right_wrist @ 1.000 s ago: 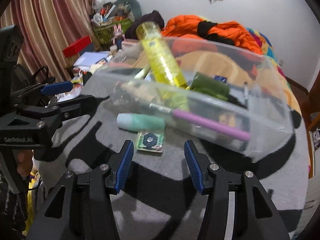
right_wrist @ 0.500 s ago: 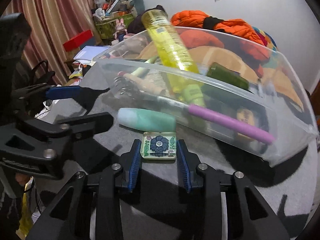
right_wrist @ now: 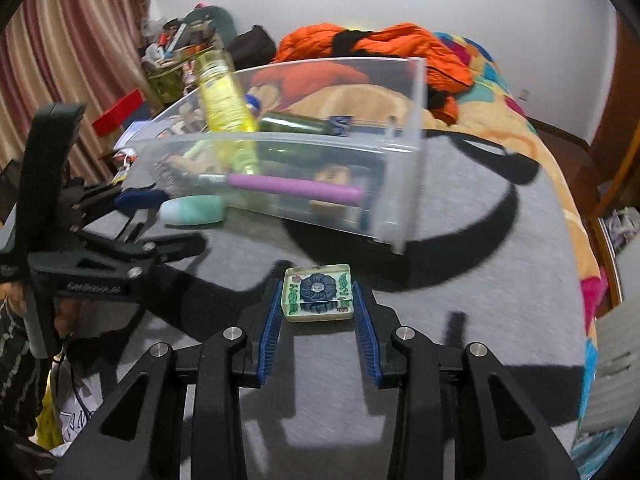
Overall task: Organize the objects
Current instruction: 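Grasp the mint-green bottle with the left gripper while the right gripper grasps the green square card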
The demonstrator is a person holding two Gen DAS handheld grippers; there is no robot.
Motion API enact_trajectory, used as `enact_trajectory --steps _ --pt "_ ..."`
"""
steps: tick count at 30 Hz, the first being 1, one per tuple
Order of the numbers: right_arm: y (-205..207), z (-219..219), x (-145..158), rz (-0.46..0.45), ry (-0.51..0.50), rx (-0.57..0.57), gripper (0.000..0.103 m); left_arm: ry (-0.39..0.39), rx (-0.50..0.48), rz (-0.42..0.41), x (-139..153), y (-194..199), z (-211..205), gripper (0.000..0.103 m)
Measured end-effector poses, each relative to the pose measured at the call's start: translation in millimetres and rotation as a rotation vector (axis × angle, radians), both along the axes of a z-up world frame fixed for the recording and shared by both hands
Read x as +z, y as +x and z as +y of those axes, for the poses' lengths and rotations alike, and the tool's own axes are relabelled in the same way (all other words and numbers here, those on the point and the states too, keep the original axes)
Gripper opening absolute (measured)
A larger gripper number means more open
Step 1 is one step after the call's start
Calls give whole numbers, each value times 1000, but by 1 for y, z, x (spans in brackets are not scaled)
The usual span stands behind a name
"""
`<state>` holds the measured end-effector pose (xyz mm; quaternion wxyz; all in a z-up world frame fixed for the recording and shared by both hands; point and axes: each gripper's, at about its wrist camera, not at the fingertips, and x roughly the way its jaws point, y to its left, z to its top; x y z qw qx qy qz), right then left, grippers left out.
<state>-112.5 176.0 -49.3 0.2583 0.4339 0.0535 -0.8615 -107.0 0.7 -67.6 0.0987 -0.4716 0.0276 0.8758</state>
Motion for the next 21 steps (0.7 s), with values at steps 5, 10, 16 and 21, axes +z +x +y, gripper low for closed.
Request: enact_trajectory --steps 5,10,16,21 --pt "-8 12 4 -12 -46 -22 32 -32 -81 -27 4 9 19 82" --pt "-6 8 3 -9 -51 -6 32 -44 -53 -10 11 -4 18 82" --pt "-2 6 5 -2 -60 9 32 -46 -69 -22 4 -11 23 58" --pt "-1 3 11 8 -70 23 32 -29 -87 -16 7 1 24 24"
